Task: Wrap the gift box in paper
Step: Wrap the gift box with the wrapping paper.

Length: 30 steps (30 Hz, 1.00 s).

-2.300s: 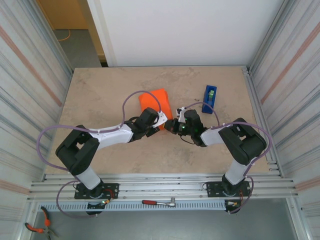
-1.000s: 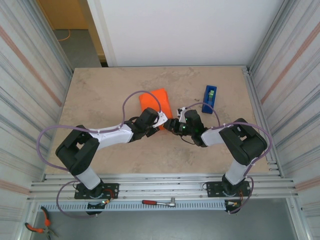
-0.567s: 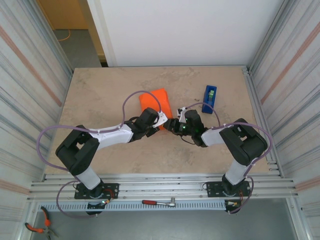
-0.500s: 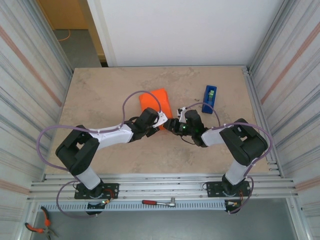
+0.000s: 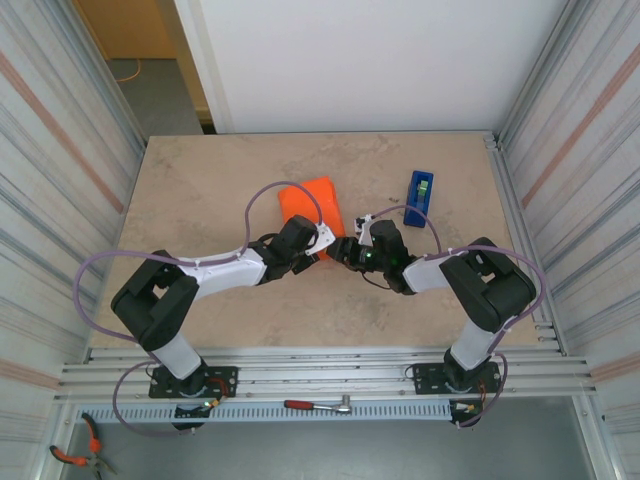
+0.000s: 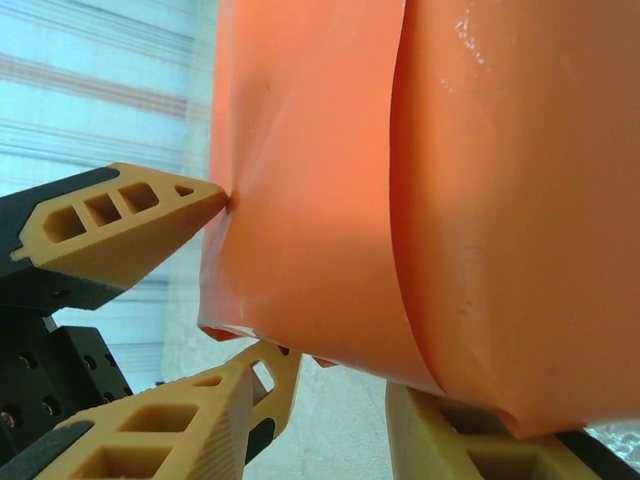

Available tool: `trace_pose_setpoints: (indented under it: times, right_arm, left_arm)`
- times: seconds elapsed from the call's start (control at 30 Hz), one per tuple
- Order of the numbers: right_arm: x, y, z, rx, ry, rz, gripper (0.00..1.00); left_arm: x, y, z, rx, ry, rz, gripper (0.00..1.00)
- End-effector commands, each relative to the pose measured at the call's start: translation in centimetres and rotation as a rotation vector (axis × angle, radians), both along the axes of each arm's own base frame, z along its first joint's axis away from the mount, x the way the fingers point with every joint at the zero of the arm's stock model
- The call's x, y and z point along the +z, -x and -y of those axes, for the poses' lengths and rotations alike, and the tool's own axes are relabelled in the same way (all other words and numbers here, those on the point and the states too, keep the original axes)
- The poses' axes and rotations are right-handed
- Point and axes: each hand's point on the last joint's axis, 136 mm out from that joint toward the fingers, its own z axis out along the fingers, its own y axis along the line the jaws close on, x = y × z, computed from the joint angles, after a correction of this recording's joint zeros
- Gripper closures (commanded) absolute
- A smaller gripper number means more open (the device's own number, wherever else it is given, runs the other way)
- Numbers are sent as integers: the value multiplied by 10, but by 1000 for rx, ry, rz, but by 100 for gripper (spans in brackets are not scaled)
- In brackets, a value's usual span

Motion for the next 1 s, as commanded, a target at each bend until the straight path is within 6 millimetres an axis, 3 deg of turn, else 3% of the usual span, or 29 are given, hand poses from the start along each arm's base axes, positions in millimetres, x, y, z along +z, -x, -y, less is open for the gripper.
trace_pose_setpoints:
  times: [0.0,0.47,0.53,0.6,0.73,0.97]
  right_arm:
    - [8,-1,5,-17,-8,10,60]
    - [4,15,28,-40,37,-8,60]
    - [6,18,27,-18,38,-13,66]
    - [10,21,21,16,26,-9,81]
    - [11,21,11,54,17,-7,97]
    - [9,15,-4,79,1,-13,100]
  left_arm:
    - [-9,13,-1,-22,-33,-53,43]
    - [-8,14,-1,-25,-33,-53,43]
    - [-8,14,-1,-24,-33,-52,43]
    - [-9,14,-1,-24,-35,-54,43]
    - [-9,14,-1,-24,-35,-53,43]
    - [-9,14,-1,-25,-34,-52,43]
